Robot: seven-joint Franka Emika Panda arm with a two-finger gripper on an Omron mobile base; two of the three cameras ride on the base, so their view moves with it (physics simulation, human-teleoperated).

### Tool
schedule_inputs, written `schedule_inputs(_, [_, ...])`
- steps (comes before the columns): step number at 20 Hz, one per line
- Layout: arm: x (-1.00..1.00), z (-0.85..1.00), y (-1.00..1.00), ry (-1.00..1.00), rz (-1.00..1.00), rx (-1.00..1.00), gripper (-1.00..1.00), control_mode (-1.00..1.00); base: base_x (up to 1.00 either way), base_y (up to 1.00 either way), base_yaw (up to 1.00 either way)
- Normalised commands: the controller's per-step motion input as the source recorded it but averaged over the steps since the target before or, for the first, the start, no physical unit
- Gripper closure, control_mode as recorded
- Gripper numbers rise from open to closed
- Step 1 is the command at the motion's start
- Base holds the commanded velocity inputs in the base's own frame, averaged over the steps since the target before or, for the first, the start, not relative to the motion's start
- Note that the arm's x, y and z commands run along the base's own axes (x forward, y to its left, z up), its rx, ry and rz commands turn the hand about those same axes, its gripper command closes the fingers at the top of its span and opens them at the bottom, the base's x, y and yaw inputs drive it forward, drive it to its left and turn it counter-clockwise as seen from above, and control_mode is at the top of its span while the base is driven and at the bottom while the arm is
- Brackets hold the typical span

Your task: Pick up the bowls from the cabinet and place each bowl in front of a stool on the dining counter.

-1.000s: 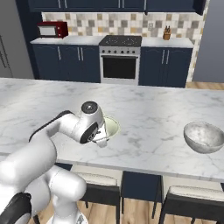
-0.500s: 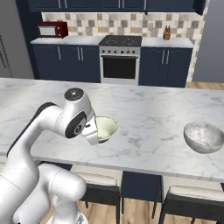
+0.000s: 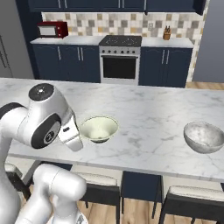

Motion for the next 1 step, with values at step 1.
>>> schedule_inputs(1, [-1.00, 0.87, 0.34, 0.00, 0.07, -0.12, -1.00, -1.00, 0.00, 0.00, 0.00])
